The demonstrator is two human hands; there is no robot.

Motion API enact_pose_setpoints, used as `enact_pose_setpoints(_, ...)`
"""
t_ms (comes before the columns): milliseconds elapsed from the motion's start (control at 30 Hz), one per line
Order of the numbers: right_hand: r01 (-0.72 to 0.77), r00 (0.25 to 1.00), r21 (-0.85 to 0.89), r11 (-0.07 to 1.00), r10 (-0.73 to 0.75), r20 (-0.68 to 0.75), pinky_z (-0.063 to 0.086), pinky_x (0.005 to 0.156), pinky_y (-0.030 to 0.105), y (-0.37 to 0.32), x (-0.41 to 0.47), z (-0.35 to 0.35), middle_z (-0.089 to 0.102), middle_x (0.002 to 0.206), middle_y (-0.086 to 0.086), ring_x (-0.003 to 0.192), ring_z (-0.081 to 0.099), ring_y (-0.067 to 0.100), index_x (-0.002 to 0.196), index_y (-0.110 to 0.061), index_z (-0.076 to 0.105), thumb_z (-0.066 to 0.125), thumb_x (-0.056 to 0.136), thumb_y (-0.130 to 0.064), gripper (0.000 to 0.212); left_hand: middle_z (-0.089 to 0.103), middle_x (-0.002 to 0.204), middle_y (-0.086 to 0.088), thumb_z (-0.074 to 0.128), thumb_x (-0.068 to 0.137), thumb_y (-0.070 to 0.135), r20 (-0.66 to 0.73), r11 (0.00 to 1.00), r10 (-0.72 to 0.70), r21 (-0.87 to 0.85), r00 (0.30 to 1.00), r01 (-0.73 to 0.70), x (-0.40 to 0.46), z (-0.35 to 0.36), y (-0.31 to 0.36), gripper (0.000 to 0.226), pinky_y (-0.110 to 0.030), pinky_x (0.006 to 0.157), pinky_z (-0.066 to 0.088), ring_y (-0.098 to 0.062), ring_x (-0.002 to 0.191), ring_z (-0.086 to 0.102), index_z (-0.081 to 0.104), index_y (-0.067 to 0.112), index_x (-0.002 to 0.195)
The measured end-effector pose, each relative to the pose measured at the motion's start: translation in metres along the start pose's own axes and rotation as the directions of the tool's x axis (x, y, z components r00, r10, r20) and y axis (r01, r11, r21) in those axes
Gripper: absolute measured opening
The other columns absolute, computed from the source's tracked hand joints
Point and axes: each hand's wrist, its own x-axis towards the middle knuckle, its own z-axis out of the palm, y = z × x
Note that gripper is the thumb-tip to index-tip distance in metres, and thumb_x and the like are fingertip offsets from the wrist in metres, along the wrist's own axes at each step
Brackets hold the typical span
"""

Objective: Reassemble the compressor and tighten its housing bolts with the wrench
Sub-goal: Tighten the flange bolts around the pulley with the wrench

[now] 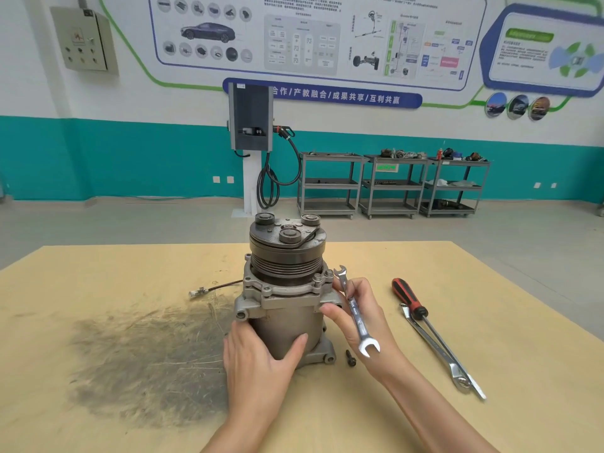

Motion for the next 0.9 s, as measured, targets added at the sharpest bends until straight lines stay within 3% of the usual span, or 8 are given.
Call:
enact_pose_setpoints(100,-0.012,0.998,-0.016,1.000,0.013,0.054,0.040,0.075,0.010,0.001,0.005,0.000,0.058,0.091,-0.033,0.089,0.052,-0.011,0.092,-0.010,0.036,0.071,0.085,-0.037,0.045,0.052,0.113,-0.010,0.086,0.066,0.045,-0.025,1.000,0.004,0.027,1.000,-0.004,-0.004,-0.001,0.002,0.082,-0.048,0.102,0.040,-0.037,0.117,0.051,0.047,0.001,0.124)
enact_pose_setpoints(167,-0.012,0.995,-0.022,1.000,0.015,0.102,0.037,0.068,0.012,0.001,0.010,-0.001,0.052,0.080,-0.029,0.076,0.046,-0.006,0.093,-0.010,0.035,0.064,0.087,-0.033,0.037,0.054,0.122,-0.015,0.086,0.066,0.046,-0.039,0.998,-0.017,0.065,0.999,0.020,-0.007,-0.001,0.004,0.090,-0.051,0.109,0.036,-0.038,0.123,0.048,0.045,-0.001,0.130)
enact_pose_setpoints(333,-0.004,0.981,-0.003,1.000,0.004,0.195,0.039,0.076,0.016,0.002,0.018,-0.004,0.046,0.093,-0.007,0.087,0.043,0.003,0.101,-0.011,0.036,0.057,0.091,-0.041,0.037,0.047,0.138,-0.016,0.082,0.070,0.051,-0.055,0.994,-0.077,0.071,0.996,0.081,-0.010,-0.003,0.004,0.099,-0.054,0.118,0.024,-0.036,0.135,0.041,0.038,0.000,0.142)
enact_pose_setpoints(500,0.037,0.997,0.004,0.999,-0.037,-0.069,0.046,0.085,0.011,0.007,0.013,-0.014,0.070,0.104,-0.017,0.108,0.064,0.002,0.095,-0.014,0.044,0.046,0.100,-0.036,0.023,0.027,0.156,-0.010,0.087,0.063,0.047,-0.063,0.990,-0.084,-0.120,0.994,0.076,-0.001,-0.012,-0.005,0.118,-0.052,0.116,0.029,-0.030,0.143,0.032,0.020,0.008,0.152)
enact_pose_setpoints(600,-0.010,0.986,-0.102,0.995,-0.007,-0.164,0.053,0.074,0.020,0.007,0.001,-0.032,0.076,0.087,-0.001,0.080,0.073,0.014,0.090,-0.013,0.054,0.045,0.102,-0.023,0.018,0.029,0.155,-0.007,0.089,0.059,0.047,-0.025,0.983,-0.073,-0.168,0.997,0.068,0.005,-0.012,-0.011,0.123,-0.049,0.117,0.029,-0.026,0.143,0.030,0.017,0.014,0.153)
enact_pose_setpoints(700,-0.012,0.975,-0.179,0.984,-0.028,-0.219,0.052,0.068,0.024,0.004,-0.010,-0.031,0.074,0.081,-0.005,0.069,0.066,0.010,0.084,-0.017,0.065,0.054,0.099,-0.013,0.019,0.032,0.155,-0.004,0.088,0.059,0.048,0.006,0.975,-0.058,-0.216,0.998,0.058,0.007,-0.009,-0.013,0.120,-0.050,0.117,0.031,-0.025,0.143,0.032,0.017,0.022,0.153)
enact_pose_setpoints(800,0.033,0.959,-0.126,0.992,-0.067,-0.274,0.048,0.082,0.023,-0.008,-0.006,-0.013,0.073,0.099,-0.013,0.092,0.066,0.002,0.090,-0.018,0.071,0.065,0.091,-0.019,0.006,0.032,0.153,-0.001,0.087,0.061,0.047,0.002,0.972,-0.040,-0.230,0.999,0.040,0.007,-0.006,-0.014,0.116,-0.046,0.118,0.030,-0.023,0.142,0.032,0.018,0.024,0.152)
enact_pose_setpoints(900,0.060,0.972,-0.008,0.998,-0.060,-0.227,0.043,0.095,0.014,-0.024,0.002,0.005,0.060,0.132,-0.012,0.122,0.054,-0.005,0.097,-0.024,0.071,0.066,0.081,-0.036,0.021,0.033,0.151,0.002,0.088,0.062,0.045,-0.006,0.971,-0.037,-0.238,0.999,0.035,0.008,-0.004,-0.015,0.114,-0.045,0.118,0.030,-0.023,0.141,0.032,0.019,0.025,0.151)
